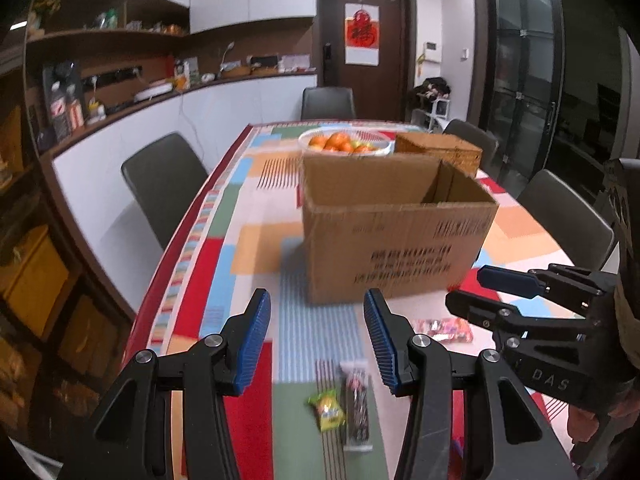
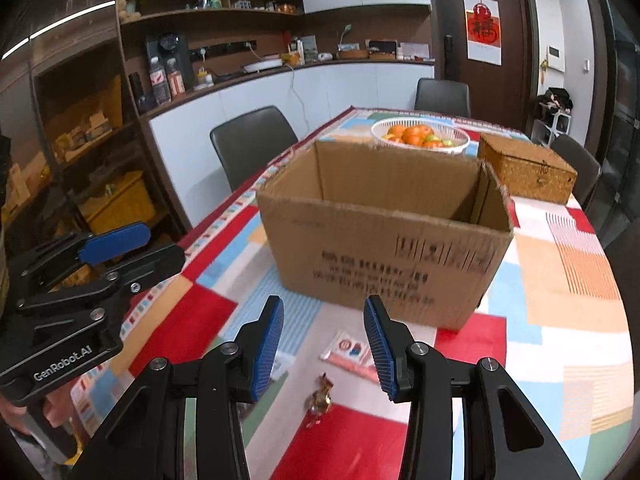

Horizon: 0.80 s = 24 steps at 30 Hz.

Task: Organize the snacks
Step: 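Move both tools back toward the snacks left on the table, then grasp the yellow-green candy pack with the left gripper while the right gripper grasps the gold-wrapped candy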

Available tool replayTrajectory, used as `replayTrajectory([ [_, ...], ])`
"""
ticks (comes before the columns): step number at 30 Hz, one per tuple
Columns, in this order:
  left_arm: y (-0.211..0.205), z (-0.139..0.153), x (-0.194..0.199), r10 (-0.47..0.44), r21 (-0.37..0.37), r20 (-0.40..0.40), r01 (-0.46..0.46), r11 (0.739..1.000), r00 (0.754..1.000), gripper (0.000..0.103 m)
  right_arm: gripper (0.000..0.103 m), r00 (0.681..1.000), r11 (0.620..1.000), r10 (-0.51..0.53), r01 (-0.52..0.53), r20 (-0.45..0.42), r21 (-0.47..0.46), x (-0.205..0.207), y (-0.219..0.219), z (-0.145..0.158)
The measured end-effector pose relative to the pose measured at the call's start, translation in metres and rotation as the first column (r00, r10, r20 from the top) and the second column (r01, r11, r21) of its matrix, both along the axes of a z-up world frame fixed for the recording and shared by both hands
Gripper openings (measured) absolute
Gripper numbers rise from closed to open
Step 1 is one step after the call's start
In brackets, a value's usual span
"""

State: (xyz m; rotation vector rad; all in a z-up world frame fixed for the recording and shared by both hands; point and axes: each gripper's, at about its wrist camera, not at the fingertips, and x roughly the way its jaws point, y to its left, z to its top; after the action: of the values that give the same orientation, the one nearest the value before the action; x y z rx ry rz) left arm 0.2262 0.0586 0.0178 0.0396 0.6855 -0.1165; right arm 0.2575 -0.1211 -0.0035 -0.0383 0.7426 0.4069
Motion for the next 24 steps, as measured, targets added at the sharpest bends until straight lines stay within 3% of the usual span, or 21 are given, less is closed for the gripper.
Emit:
replayTrajectory([
  [17, 0.014, -0.076, -0.011, 0.016, -0.037, -0.215, -0.025, 0.999, 0.976, 0.047, 0.043, 0.977, 0.998, 0.034, -0.042, -0.211, -0.037, -0.013, 0.013, -0.070],
  [24, 0.014, -0.100, -0.006, 0.009, -0.044, -0.279, -0.022, 0.999, 0.960, 0.047, 0.043, 0.966, 0.998, 0.018, -0.033, -0.257, -0.054, -0.011, 0.015, -0.089],
])
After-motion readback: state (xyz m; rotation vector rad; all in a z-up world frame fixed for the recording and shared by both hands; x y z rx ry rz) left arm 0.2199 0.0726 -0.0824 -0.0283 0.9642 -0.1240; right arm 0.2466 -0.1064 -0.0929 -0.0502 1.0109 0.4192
